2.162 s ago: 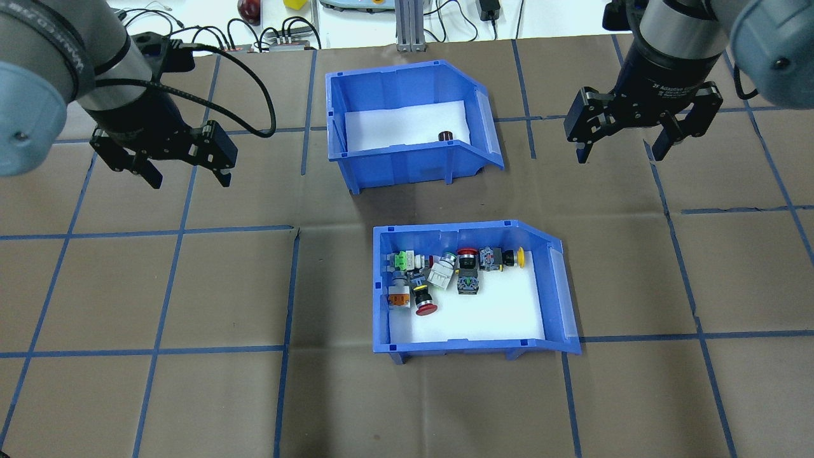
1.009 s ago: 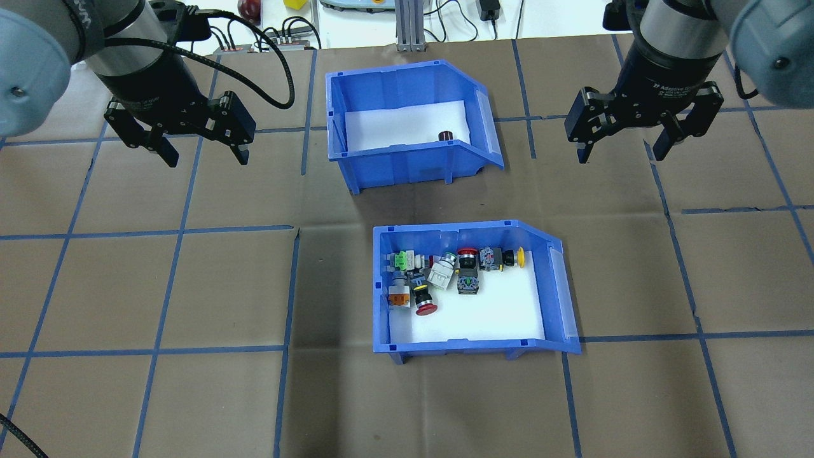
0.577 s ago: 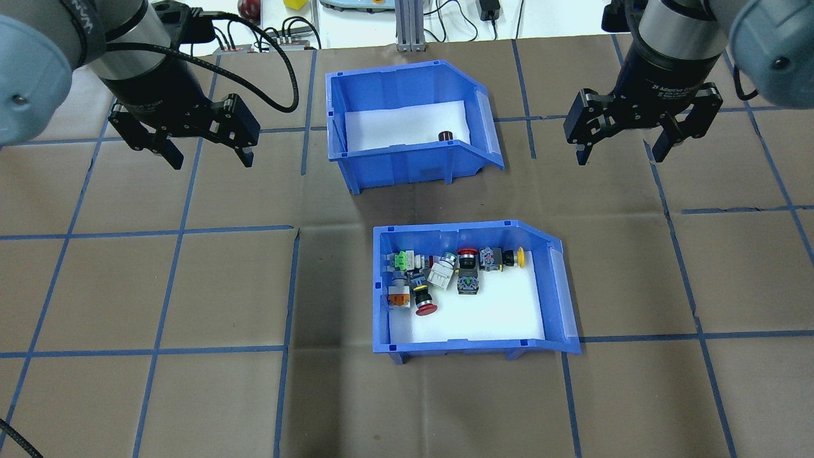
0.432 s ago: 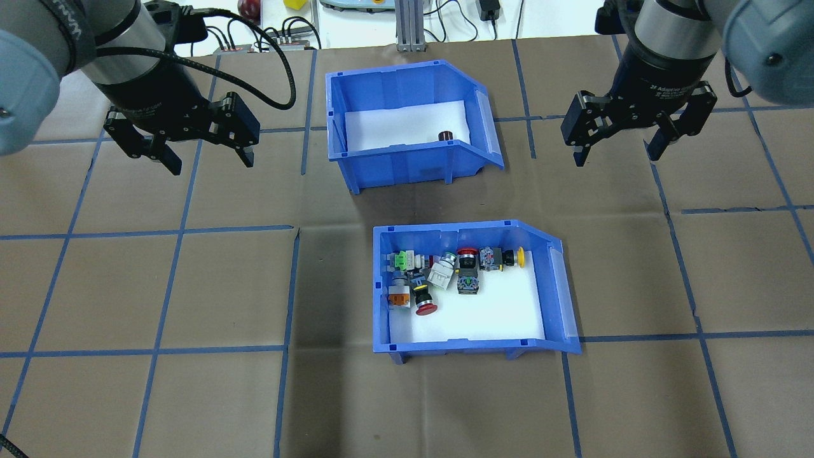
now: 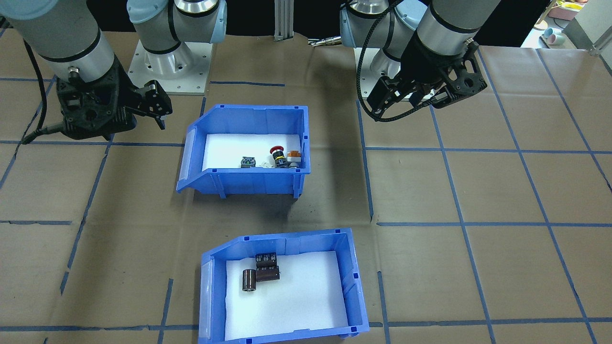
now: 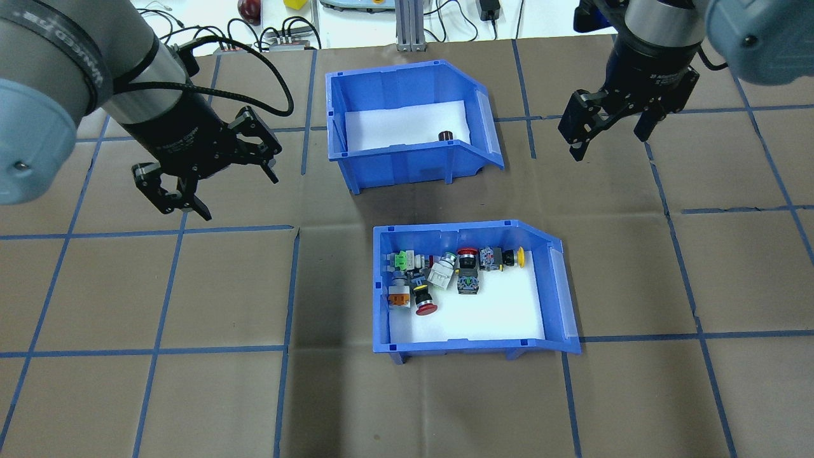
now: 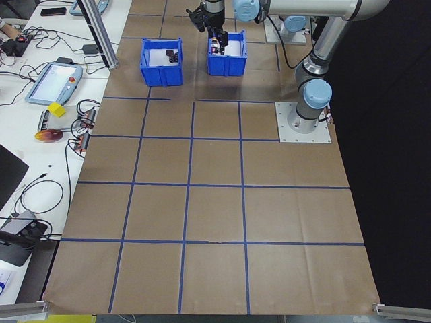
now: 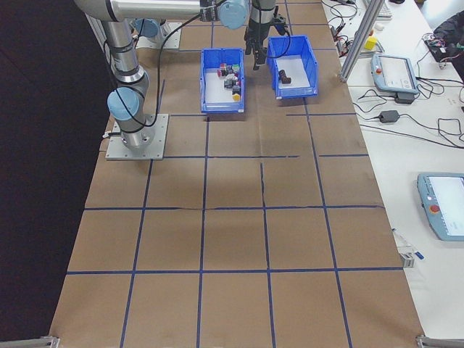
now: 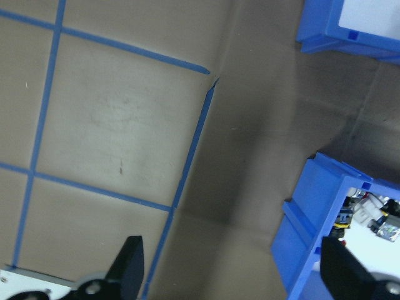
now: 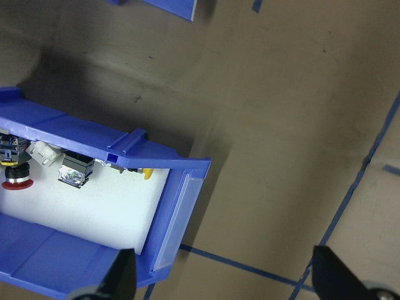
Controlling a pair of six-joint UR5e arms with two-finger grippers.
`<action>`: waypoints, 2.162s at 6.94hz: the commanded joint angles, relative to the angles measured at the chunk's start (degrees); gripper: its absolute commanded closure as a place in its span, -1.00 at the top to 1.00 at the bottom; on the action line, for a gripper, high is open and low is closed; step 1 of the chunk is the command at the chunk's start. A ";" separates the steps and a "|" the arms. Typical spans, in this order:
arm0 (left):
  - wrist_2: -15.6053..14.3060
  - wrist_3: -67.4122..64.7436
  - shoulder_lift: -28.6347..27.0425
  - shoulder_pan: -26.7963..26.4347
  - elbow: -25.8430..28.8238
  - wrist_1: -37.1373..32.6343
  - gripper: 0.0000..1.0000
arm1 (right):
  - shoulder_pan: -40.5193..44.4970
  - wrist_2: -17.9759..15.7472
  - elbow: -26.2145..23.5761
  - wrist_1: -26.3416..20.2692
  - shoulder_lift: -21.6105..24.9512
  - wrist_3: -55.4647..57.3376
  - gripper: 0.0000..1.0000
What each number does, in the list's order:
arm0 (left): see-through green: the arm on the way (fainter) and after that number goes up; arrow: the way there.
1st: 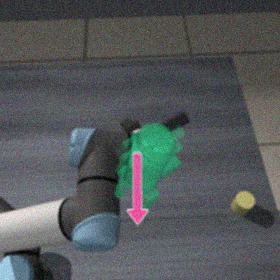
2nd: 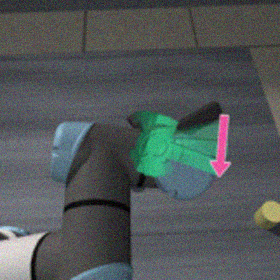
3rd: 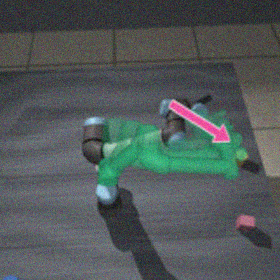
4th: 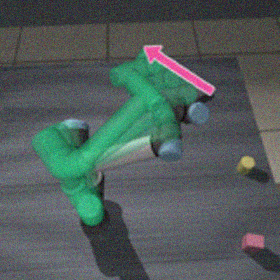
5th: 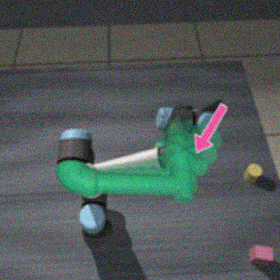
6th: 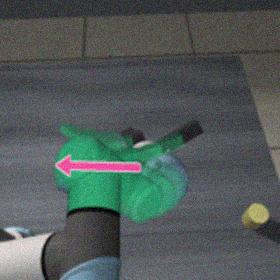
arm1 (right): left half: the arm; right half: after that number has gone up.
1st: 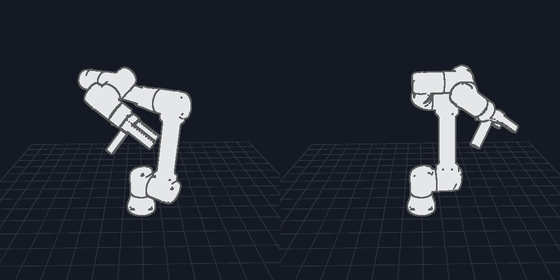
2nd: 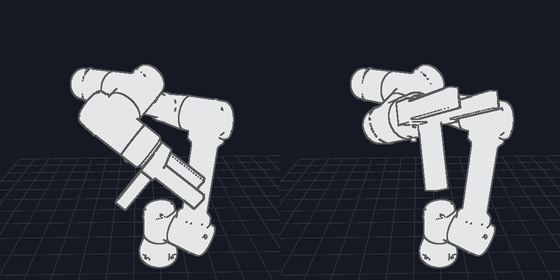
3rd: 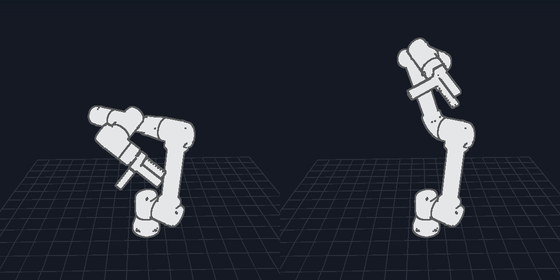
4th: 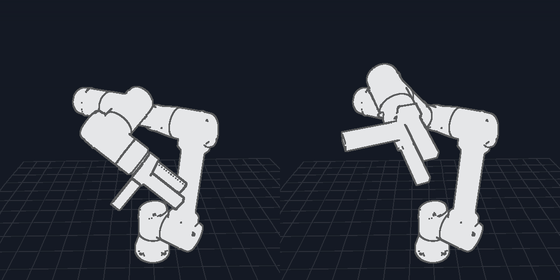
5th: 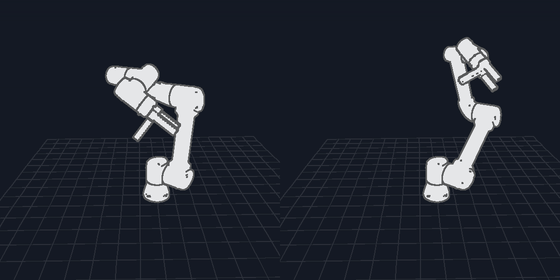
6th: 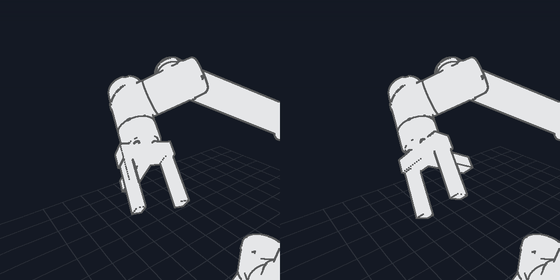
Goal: Place button box in front
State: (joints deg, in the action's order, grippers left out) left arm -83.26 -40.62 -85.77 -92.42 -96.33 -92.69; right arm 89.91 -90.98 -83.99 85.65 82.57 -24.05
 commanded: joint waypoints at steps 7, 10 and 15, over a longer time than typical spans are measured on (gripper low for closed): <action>0.90 -75.72 0.17 -24.29 -14.47 17.30 0.93 | 19.33 -2.53 23.70 4.35 -25.97 -31.01 1.00; 6.18 -75.58 0.96 -24.92 -22.64 23.90 0.94 | 23.45 -2.62 23.25 8.36 -28.06 -39.84 1.00; 13.91 -79.26 -0.01 -25.18 -28.21 33.45 0.92 | 24.35 -2.62 17.92 19.35 -31.95 -44.07 0.99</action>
State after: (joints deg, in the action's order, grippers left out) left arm -70.52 -119.10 -85.75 -117.47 -124.38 -59.40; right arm 114.53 -93.54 -63.31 102.10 50.94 -67.80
